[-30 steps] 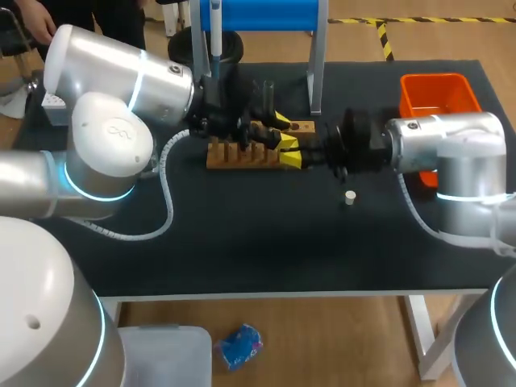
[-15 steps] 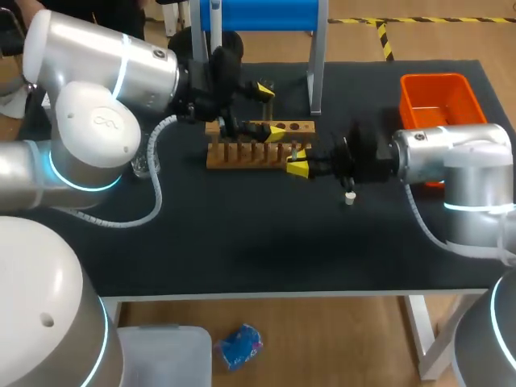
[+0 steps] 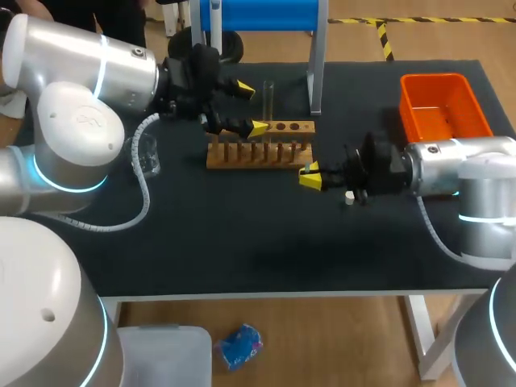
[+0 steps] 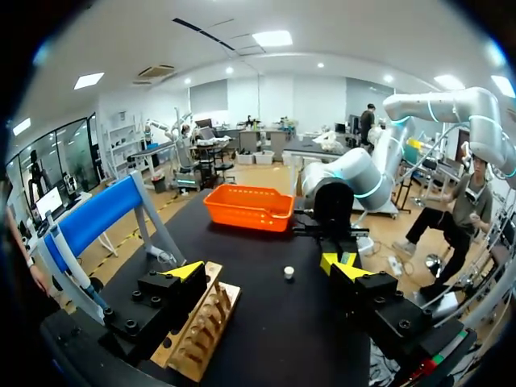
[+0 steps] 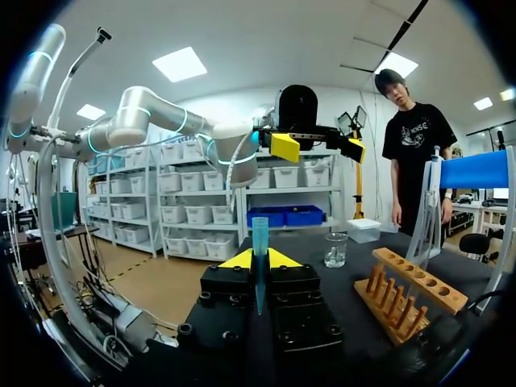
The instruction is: Invert the test tube, pick up the pipette, mount the tip to pipette, aspirate from beaker and dispense into the tube, eject the tip, return the pipette, and cap with the stopper.
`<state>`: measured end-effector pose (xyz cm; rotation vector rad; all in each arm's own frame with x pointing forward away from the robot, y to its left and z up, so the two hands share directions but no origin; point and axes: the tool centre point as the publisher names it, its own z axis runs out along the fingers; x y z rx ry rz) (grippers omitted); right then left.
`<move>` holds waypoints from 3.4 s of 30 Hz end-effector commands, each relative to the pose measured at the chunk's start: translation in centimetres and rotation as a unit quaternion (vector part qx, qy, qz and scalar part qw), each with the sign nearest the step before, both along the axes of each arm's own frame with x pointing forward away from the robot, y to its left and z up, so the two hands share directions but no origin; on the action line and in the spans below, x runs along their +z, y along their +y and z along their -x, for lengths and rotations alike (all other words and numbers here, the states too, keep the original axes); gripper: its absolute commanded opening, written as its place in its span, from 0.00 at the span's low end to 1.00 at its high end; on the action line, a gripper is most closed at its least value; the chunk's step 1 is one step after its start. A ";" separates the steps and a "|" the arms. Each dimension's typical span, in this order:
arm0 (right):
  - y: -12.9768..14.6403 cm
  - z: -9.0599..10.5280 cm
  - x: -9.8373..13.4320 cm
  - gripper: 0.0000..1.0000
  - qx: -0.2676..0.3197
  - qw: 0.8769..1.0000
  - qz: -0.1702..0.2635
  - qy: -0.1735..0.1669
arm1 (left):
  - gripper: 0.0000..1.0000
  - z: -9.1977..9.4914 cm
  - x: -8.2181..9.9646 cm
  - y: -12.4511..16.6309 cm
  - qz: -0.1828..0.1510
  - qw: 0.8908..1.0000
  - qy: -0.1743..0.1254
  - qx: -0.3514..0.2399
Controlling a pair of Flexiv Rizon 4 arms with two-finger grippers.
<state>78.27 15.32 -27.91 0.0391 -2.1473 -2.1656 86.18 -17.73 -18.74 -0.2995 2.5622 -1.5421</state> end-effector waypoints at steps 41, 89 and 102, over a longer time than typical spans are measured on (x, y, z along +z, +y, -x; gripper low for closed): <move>-8.8 3.2 0.0 0.00 0.040 0.999 0.013 0.017 | 1.00 -9.5 4.0 5.5 0.054 0.962 -0.044 0.262; -8.8 3.2 0.0 0.00 0.040 0.999 0.013 0.017 | 1.00 -26.5 0.1 6.4 0.066 0.890 -0.052 0.448; -8.8 3.2 0.0 0.00 0.040 0.999 0.013 0.017 | 1.00 -27.4 -0.5 6.5 0.061 0.887 -0.055 0.455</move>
